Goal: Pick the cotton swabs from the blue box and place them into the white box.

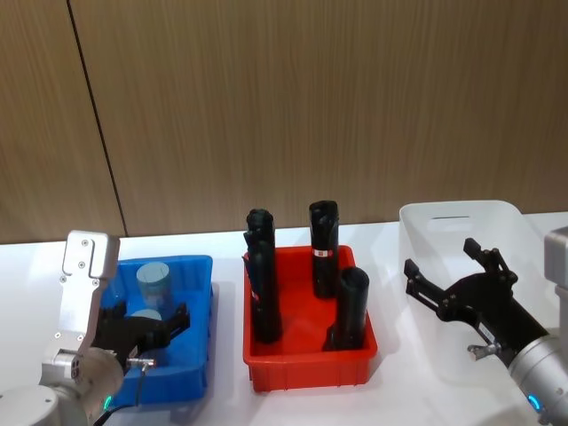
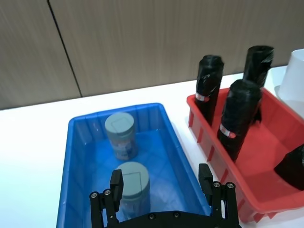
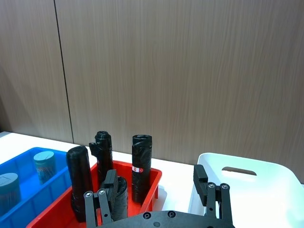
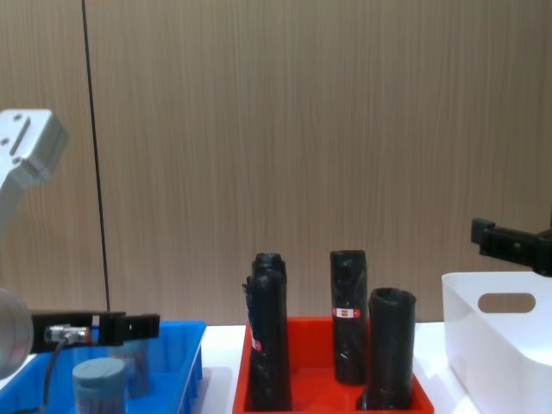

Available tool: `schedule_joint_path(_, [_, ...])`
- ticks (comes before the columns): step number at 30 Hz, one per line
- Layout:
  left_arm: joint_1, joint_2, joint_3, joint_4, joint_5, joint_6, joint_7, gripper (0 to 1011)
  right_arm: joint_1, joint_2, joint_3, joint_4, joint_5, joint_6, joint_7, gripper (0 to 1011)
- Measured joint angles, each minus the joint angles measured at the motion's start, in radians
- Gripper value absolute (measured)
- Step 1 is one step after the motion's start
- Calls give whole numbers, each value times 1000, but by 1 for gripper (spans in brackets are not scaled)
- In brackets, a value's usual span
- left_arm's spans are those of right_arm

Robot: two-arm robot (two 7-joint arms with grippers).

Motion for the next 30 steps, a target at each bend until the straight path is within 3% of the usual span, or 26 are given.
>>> schedule_joint_path(11, [-45, -26, -9, 78, -8, 50, -6, 1004, 0, 0, 0, 0, 0, 0, 0, 1002])
schedule_joint_path(30, [-114, -56, -13, 182, 60, 107, -63, 1004, 0, 0, 0, 0, 0, 0, 0, 1002])
